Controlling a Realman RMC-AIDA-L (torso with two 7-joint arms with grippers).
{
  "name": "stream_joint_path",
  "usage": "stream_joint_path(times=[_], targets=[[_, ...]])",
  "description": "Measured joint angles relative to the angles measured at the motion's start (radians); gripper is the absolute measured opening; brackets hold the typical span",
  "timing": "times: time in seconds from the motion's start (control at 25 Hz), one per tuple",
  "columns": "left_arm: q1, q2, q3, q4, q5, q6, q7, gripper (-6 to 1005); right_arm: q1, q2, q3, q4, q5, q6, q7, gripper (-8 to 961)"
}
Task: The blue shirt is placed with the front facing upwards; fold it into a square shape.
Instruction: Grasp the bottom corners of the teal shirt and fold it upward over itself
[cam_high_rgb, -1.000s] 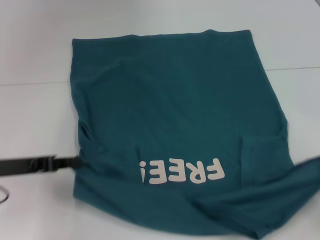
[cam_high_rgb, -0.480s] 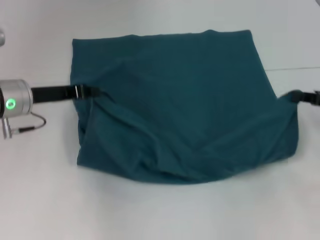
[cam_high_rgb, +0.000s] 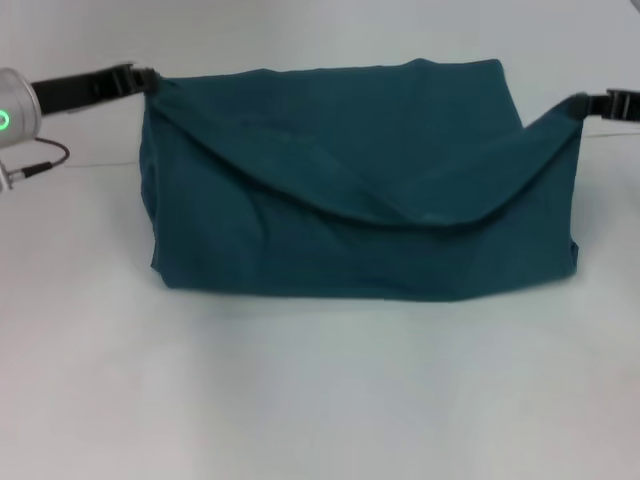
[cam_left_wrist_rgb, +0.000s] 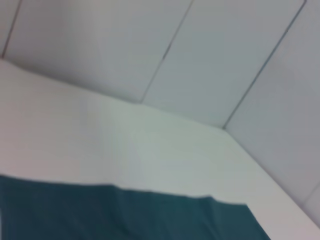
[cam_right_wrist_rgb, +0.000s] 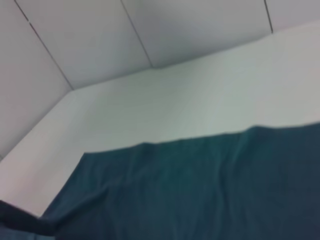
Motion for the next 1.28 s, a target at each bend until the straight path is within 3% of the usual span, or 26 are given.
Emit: stream_joint_path(times=[0.2,0.48,0.76,1.28], targets=[[-0.009,0.001,-0.001,-0.016,-0.016,-0.061,0.001,-2,0.018,-0.008,-0.028,0.010,0.000,0.046,0.020,-1],[0.011,-0.028,-0.003,-0.117,-0.047,-0.166,0.085,-2,0.020,-0.008,-0.074,0.136,0.000,0.154,-0.009,-1],[0.029,-0.056,-0.002,-0.178,-0.072,-0.218,0.147,-1,0.021,0.001,-0.086,0.224,0.000,0.243,-0.060,-1],[0.032,-0.071,0.001,-0.203,-0.072,-0.236,0.167,58,0.037,0.031,-0.094,0.310,0.000,0.374,-0.142,12]])
